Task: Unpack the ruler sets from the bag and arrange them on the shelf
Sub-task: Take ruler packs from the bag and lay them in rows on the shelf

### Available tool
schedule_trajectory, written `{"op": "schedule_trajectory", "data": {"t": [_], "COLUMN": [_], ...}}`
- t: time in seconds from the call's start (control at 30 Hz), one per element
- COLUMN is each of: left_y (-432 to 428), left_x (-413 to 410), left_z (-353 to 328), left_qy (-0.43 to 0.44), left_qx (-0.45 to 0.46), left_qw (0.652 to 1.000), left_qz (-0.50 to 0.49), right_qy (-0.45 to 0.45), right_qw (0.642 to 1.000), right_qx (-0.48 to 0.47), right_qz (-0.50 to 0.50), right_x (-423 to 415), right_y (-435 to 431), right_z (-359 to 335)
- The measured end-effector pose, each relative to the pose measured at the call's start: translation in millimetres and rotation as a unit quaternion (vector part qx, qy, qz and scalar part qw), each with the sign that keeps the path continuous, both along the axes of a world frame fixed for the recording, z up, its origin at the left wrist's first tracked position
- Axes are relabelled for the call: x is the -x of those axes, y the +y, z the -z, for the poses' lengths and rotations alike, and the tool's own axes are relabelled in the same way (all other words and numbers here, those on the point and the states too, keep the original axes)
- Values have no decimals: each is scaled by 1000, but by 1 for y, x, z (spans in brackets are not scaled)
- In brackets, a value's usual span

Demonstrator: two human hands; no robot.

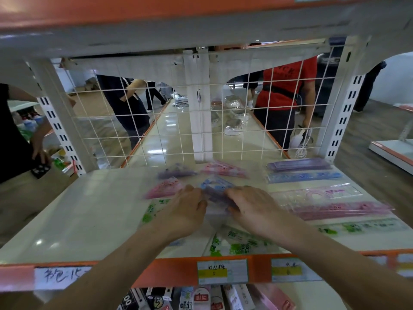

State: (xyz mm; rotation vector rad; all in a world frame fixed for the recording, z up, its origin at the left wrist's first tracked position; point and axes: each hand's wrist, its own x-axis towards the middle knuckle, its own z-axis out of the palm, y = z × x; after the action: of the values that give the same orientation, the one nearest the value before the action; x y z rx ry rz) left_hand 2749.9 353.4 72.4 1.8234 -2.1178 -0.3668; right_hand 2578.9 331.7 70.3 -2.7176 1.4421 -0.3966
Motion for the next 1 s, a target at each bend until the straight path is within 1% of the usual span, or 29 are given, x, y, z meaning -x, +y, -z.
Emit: {"op": "schedule_trajectory", "data": {"t": [0.1, 0.17, 0.23, 0.33, 0.47, 0.57, 0.73, 0.83, 0.9, 1.0], "left_y": [1, 2, 6, 5, 4, 7, 3, -7, -14, -26], "left_x": [-3, -3, -1, -3, 6, 9, -4, -8, -13, -18], "left_z": [0, 0, 1, 3, 10, 13, 8, 3, -2, -16], "left_qy": [31, 32, 32, 60, 45, 43, 89, 103, 157, 241], "left_qx": [25, 48, 46, 50, 97, 108, 78, 33, -11, -49], "left_qw": [999, 998, 998, 997, 994, 993, 993, 994, 987, 968], "left_qz": [-26, -22, -9, -16, -6, 4, -2, -6, -30, -48], "right_qy": [-19, -22, -14, -2, 15, 11, -30, -79, -114, -92], "right_qw": [1000, 1000, 1000, 1000, 1000, 999, 1000, 995, 990, 994], "right_qx": [-5, 2, 6, 6, 22, 32, 4, -58, -82, -54], "right_qz": [-2, -1, -3, 0, 3, -1, -1, 14, 16, 7], "right_x": [4, 7, 8, 9, 7, 7, 9, 10, 13, 16], "right_y": [3, 5, 7, 9, 10, 10, 10, 1, -3, -7], "right_z": [-4, -6, -6, -7, -5, -3, -3, -6, -12, -20]}}
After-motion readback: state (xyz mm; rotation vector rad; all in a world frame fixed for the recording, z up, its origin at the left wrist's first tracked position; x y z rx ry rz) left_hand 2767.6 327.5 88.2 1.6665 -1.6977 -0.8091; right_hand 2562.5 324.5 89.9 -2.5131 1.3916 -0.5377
